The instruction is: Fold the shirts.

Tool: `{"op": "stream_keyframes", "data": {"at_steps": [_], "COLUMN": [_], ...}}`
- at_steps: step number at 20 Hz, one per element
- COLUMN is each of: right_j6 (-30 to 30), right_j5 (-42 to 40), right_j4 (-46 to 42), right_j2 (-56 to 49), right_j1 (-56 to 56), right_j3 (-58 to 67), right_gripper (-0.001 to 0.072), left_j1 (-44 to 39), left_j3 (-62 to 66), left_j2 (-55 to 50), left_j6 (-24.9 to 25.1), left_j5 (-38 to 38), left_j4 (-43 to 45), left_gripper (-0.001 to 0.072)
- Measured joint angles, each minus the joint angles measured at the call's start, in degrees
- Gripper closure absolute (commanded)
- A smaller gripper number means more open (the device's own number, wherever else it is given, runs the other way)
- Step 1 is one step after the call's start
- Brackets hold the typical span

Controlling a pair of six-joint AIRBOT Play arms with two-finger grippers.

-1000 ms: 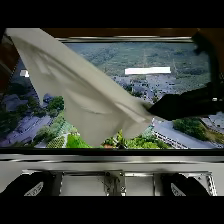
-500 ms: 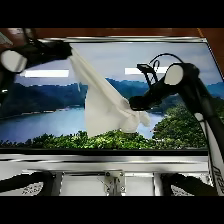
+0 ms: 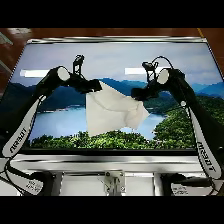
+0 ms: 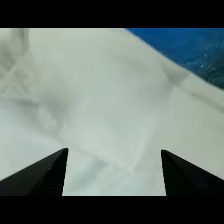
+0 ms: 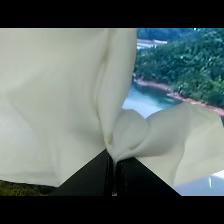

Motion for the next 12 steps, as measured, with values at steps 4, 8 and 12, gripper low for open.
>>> {"op": "stream_keyframes", "data": {"at_steps": [4,8,12], "right_j6": [-0.09,-0.2,-2.16], "right_j5": [-1.68,-2.32,-2.36], "right_j4": [0.0,0.0,-0.07], "right_j2": [-0.42,-0.52,-0.55], "right_j1": [-0.39,-0.57,-0.61], "right_j3": [0.0,0.0,0.0], "right_gripper": [0.0643,0.0227,0.0082], "left_j1": [6.05,8.9,8.79], "left_j3": [-4.5,-21.07,-35.21], "left_j2": [4.7,12.24,14.95], "left_j6": [2.89,3.41,4.5], "left_j5": [-14.43,-15.98,-9.84], "left_j4": [-0.39,-3.56,-10.62], "left_gripper": [-0.001,-0.0012,-0.0012]}}
